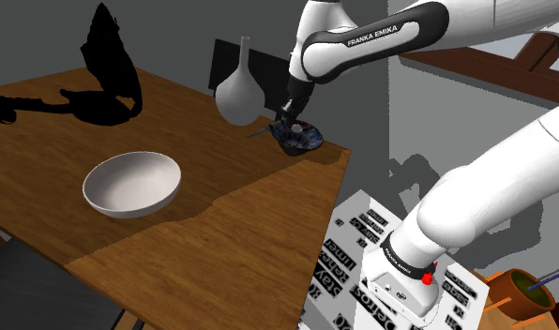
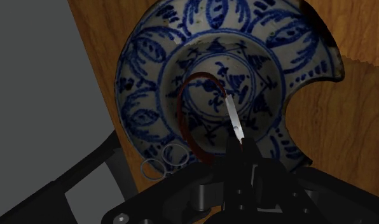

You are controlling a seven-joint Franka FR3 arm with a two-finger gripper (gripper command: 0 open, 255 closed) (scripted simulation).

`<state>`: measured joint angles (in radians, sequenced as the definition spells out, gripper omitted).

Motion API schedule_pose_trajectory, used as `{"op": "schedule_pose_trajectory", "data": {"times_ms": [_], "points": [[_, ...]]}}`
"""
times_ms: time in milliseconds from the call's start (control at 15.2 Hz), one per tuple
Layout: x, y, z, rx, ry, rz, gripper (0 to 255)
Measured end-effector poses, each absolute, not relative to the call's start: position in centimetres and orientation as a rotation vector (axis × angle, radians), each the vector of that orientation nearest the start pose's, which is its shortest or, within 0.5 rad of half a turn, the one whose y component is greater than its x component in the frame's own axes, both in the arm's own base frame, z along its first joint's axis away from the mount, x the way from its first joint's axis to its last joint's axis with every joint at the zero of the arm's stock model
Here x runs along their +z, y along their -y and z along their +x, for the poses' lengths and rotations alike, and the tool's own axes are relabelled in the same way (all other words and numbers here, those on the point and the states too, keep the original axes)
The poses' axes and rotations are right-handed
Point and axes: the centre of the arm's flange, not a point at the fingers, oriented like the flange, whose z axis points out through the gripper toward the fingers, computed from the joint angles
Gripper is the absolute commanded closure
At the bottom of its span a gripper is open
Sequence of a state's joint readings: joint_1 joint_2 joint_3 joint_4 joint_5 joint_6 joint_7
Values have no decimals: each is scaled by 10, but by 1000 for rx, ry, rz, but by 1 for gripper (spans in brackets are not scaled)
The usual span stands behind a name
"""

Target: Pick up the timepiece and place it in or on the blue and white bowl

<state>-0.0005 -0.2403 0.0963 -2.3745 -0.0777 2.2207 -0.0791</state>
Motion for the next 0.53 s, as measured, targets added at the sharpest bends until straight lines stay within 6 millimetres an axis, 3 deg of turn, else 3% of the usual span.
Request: {"op": "schedule_pose_trajectory", "data": {"times_ms": [66,132,528], "points": [[425,-43,469,-138,350,-3206,255],[425,-43,469,-138,350,-3206,0],[425,-43,469,-138,350,-3206,0]]}}
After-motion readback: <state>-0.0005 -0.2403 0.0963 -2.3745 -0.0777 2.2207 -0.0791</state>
